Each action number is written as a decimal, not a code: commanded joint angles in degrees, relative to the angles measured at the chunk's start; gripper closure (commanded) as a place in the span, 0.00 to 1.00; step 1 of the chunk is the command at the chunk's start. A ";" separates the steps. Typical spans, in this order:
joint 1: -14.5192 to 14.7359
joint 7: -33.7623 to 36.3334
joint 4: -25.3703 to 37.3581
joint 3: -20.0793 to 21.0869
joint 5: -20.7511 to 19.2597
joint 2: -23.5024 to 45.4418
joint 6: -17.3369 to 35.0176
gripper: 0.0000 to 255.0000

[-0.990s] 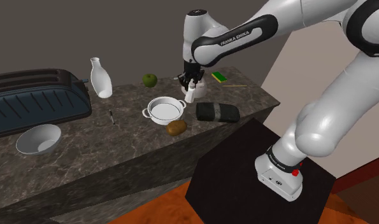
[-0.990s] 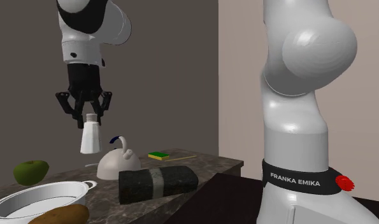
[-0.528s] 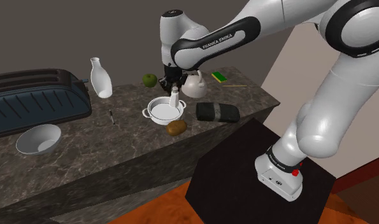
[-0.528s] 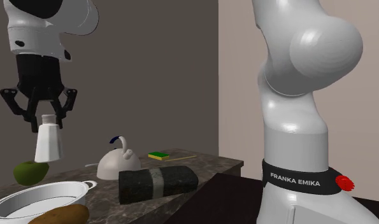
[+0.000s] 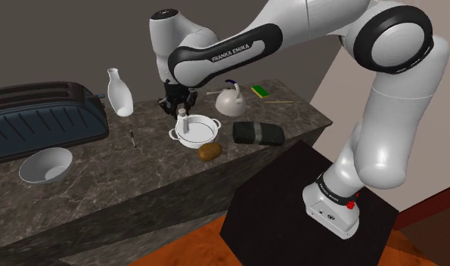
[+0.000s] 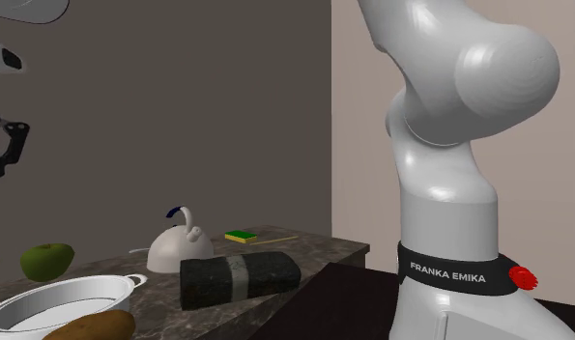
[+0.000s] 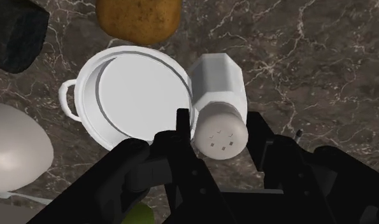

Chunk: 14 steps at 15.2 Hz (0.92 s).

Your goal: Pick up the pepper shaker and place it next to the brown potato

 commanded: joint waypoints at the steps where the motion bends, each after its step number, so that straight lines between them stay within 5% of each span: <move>1: 1.09 1.46 2.78 0.26 -0.46 2.54 -0.43 1.00; 14: 1.39 3.15 -0.73 -0.43 -2.05 7.19 7.55 1.00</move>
